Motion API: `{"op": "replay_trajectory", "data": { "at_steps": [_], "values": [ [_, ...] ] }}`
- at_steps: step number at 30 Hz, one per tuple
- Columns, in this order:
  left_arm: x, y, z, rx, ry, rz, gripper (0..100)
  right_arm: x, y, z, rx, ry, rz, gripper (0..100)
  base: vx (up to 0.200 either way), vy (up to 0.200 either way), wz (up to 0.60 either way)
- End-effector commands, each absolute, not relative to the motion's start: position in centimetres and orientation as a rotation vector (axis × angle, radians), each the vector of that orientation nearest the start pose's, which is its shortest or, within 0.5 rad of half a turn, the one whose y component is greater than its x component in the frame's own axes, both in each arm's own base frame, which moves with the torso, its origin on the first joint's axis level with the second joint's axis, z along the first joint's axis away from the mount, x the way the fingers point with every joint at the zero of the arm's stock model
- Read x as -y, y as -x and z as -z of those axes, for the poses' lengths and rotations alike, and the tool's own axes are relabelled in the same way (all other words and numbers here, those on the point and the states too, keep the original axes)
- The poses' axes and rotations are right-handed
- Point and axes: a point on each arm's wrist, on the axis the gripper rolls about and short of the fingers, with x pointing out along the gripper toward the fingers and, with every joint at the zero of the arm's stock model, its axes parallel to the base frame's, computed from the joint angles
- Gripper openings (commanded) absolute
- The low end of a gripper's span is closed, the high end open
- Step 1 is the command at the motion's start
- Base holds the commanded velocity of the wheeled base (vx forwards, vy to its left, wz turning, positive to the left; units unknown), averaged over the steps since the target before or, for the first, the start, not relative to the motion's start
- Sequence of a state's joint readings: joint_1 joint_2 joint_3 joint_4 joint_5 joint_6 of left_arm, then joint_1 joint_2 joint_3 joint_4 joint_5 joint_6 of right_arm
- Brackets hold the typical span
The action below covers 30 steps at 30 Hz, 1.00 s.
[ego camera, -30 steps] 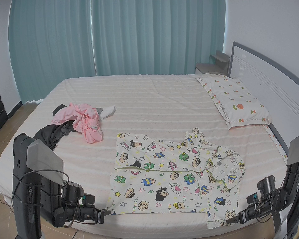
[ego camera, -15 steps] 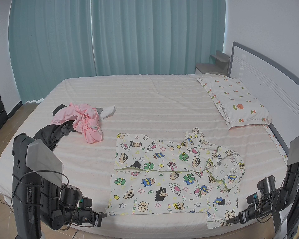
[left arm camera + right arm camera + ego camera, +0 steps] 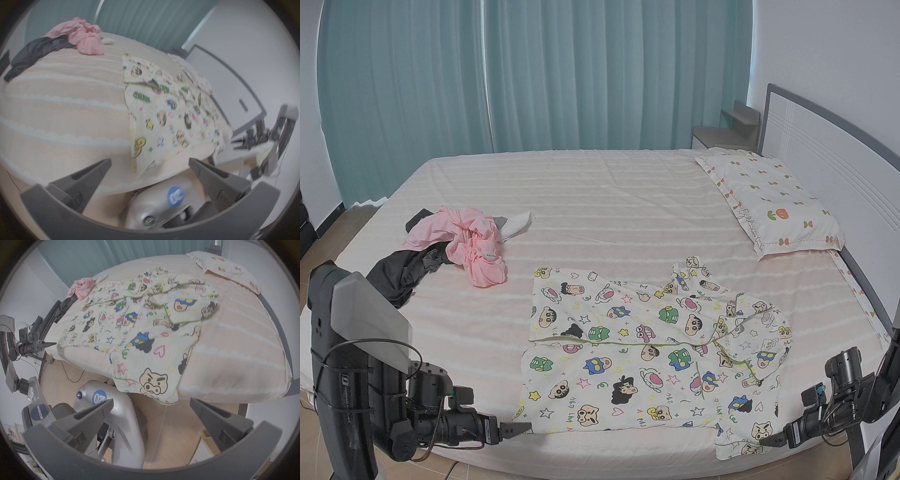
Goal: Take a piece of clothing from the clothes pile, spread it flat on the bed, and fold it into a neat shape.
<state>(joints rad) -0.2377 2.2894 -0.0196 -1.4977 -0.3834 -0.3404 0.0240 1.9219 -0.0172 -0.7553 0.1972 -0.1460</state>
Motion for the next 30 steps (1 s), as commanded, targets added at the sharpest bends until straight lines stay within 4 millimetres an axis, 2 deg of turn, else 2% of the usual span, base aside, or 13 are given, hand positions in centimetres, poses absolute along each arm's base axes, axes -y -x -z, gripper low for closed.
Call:
{"op": "replay_trajectory", "data": {
  "at_steps": [1, 5, 15, 30],
  "values": [
    [6.6, -20.6, -2.2, -0.706, 0.555, 0.480, 100, -0.8, -15.1, -1.9, -1.023, 0.043, -0.287, 100, 0.000, 0.000, 0.00],
    [6.9, -20.6, -2.9, -0.708, 0.685, 0.463, 100, -0.9, -15.1, -1.7, -1.033, 0.037, -0.298, 100, 0.100, 0.000, 0.00],
    [7.4, -20.6, -2.5, -0.738, 0.687, 0.476, 100, -0.9, -15.1, -1.8, -1.026, 0.026, -0.315, 100, 0.200, 0.000, 0.00],
    [7.8, -20.6, -2.4, -0.749, 0.703, 0.477, 100, -0.9, -15.1, -1.7, -1.030, 0.019, -0.325, 100, 0.000, 0.000, 0.00]
  ]
}}
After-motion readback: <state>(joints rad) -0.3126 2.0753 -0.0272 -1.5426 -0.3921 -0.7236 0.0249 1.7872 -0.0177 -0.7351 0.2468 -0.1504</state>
